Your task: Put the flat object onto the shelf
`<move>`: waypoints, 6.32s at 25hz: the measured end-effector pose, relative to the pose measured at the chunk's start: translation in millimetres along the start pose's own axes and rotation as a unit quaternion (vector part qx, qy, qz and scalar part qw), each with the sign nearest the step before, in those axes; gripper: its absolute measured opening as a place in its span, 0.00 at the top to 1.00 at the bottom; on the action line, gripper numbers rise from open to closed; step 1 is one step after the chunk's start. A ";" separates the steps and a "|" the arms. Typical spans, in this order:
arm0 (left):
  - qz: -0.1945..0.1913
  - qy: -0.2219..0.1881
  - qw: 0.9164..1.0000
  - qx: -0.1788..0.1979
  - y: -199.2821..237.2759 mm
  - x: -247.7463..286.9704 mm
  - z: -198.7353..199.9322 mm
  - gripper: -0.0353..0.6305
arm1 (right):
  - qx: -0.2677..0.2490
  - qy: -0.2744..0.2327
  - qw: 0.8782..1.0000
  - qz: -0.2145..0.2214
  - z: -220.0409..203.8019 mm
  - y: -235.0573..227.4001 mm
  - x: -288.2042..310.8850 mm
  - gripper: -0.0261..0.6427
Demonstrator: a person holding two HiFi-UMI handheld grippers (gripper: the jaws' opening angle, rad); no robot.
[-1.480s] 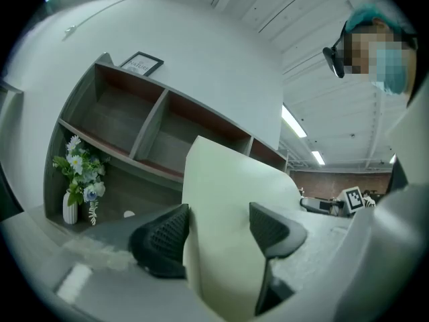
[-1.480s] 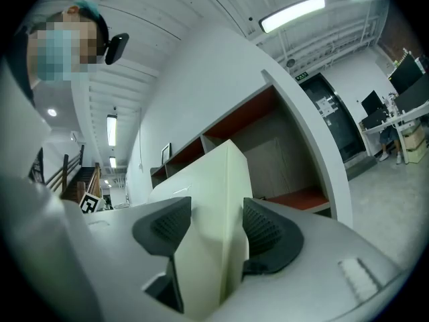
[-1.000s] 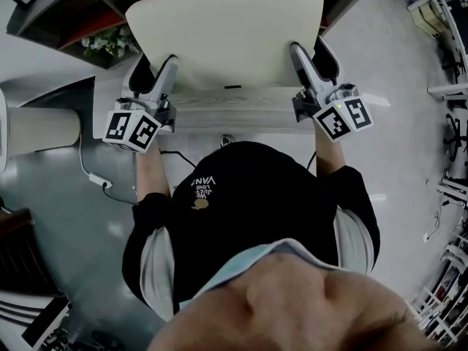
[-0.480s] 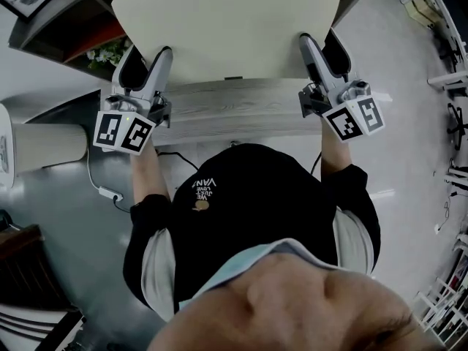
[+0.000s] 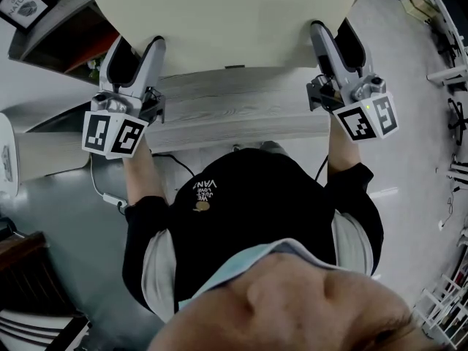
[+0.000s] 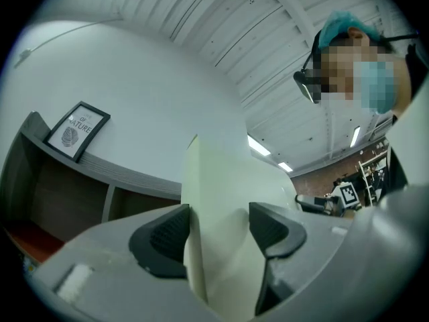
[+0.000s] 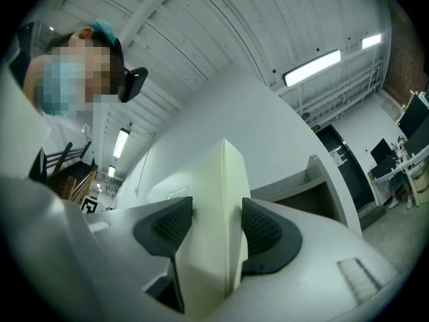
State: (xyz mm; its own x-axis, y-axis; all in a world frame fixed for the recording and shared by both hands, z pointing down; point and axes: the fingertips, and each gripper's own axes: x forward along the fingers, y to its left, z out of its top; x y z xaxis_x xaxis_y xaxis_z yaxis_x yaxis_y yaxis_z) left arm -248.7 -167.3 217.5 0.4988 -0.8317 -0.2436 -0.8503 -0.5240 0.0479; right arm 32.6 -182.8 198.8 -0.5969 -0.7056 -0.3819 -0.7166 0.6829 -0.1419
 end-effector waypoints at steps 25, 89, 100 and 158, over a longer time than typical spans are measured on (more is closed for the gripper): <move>0.010 -0.071 0.992 0.105 -10.8 50.3 103.1 0.52 | -0.092 -0.065 0.989 0.096 103.4 -3.3 64.3 0.63; 0.017 -0.038 0.990 0.138 89.4 167.9 123.9 0.52 | -0.088 0.016 0.994 0.067 98.1 -87.4 200.0 0.62; 0.024 -0.037 0.992 0.116 96.0 169.4 117.6 0.47 | -0.080 0.007 0.996 0.050 97.8 -96.4 199.2 0.50; 0.078 -0.057 0.988 0.122 -8.6 53.3 25.2 0.92 | -0.069 0.030 0.994 0.073 -3.1 -23.9 75.0 0.85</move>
State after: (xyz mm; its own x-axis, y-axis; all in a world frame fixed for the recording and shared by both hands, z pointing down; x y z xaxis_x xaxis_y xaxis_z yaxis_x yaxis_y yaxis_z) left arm -219.1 -202.5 179.6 0.3481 -0.8658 -0.3595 -0.9374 -0.3196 -0.1382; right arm 3.8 -252.6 176.4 -0.7156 -0.6138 -0.3334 -0.6612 0.7492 0.0398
